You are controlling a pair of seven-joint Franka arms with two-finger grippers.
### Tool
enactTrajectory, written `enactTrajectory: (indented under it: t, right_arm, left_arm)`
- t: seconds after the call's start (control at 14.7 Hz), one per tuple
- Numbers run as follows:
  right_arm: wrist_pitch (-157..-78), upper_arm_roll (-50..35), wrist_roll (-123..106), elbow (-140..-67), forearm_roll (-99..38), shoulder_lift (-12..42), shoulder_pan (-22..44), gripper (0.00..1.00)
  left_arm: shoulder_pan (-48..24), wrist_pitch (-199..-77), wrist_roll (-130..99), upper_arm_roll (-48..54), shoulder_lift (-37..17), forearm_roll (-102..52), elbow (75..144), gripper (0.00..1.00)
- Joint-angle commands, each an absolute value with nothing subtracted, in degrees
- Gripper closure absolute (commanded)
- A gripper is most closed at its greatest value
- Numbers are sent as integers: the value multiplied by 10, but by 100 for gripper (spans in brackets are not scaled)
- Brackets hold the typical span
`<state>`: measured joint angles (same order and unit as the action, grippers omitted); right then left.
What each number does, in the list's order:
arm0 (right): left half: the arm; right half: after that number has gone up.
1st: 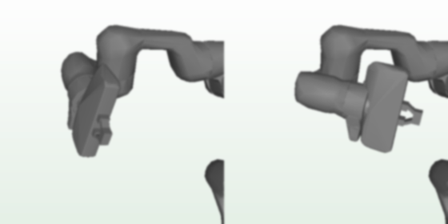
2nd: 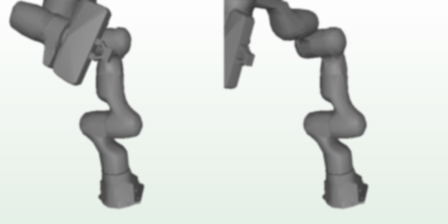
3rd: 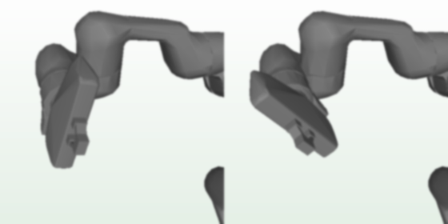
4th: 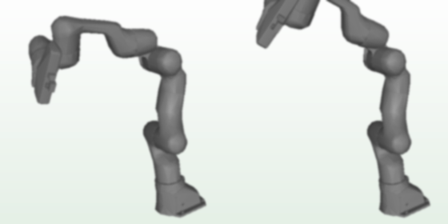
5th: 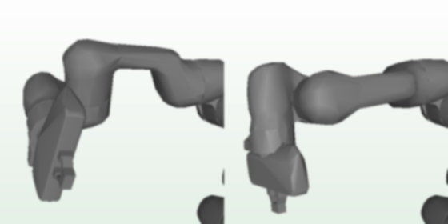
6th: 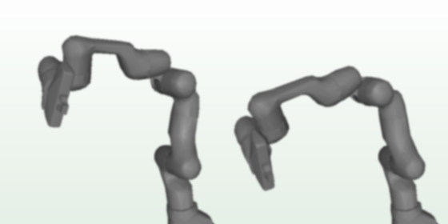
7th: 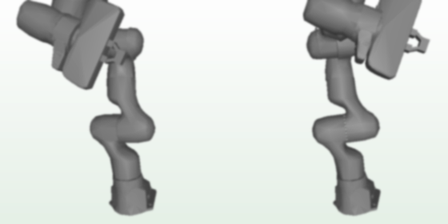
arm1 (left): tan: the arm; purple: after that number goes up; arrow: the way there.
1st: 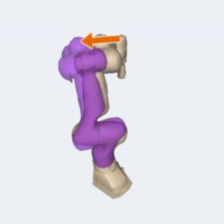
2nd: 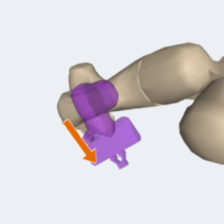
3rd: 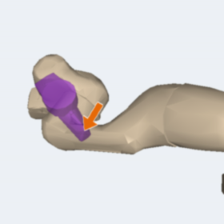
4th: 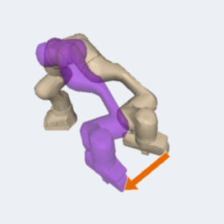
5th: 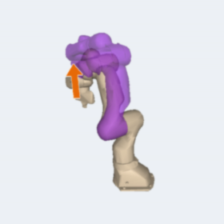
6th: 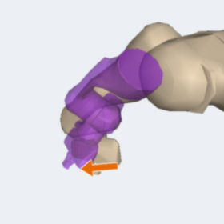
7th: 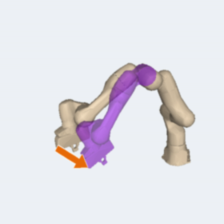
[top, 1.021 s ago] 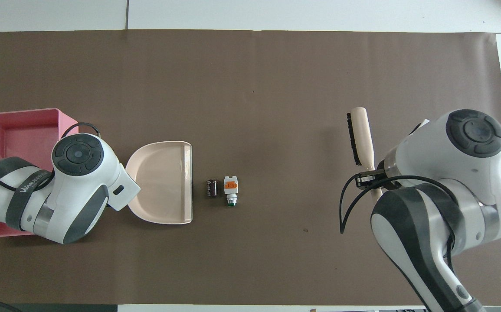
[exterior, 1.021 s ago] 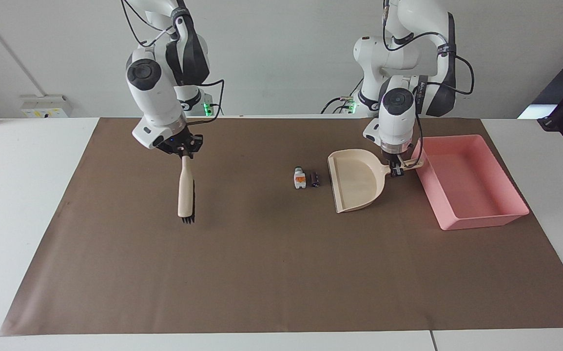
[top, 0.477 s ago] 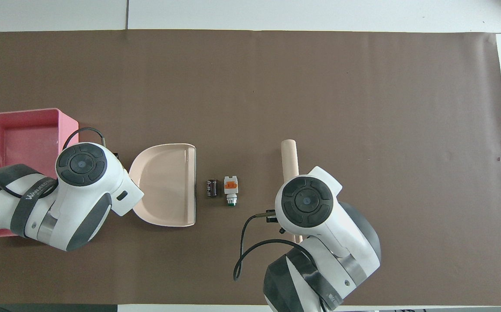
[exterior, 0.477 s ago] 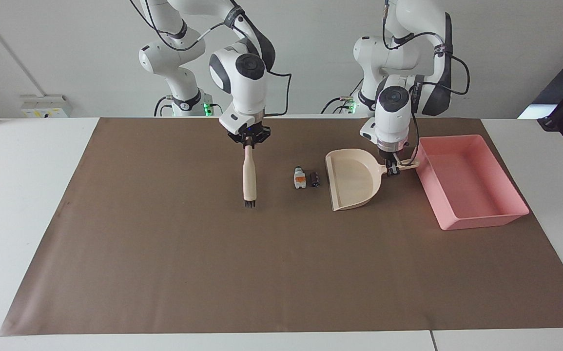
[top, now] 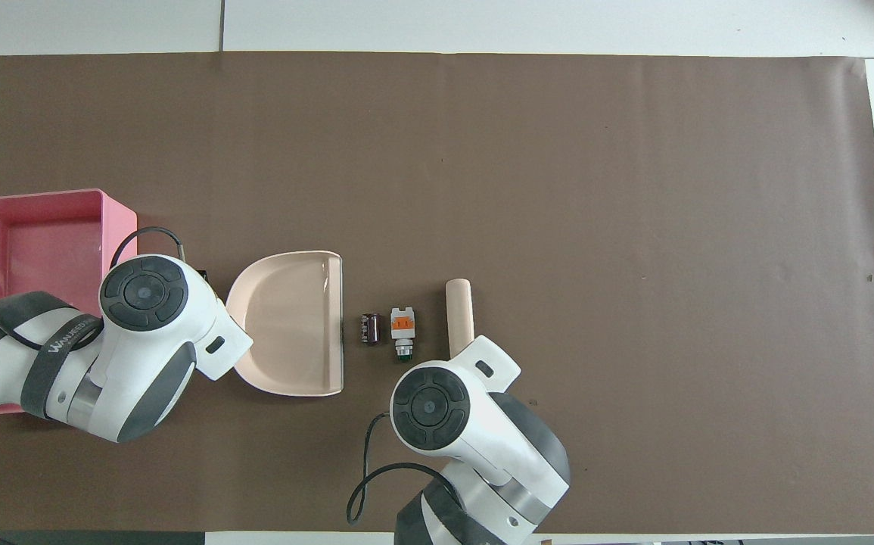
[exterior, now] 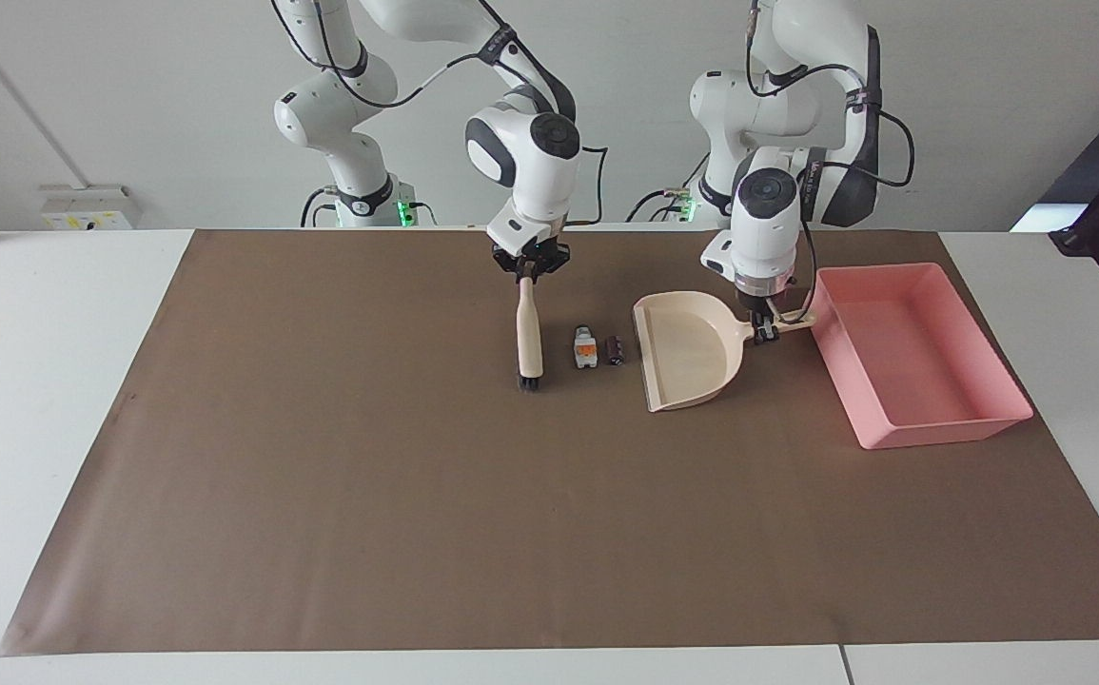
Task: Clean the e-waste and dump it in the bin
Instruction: 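Sweep the component into the dustpan with the brush in the right gripper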
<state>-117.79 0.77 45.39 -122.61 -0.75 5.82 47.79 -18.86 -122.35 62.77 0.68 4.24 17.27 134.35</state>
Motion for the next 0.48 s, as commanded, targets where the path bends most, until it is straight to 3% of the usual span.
enactTrajectory:
  t: [0.0, 0.41]
  right_arm:
    - [-1182, 10, 468, -1180, -5, 105, 493, 100]
    - [-1270, -4, 451, -1158, -54, 139, 509, 100]
  left_arm:
    - [-202, -1238, 613, 2, 65, 185, 1367, 100]
    - [-203, -1259, 613, 3, 74, 185, 1389, 100]
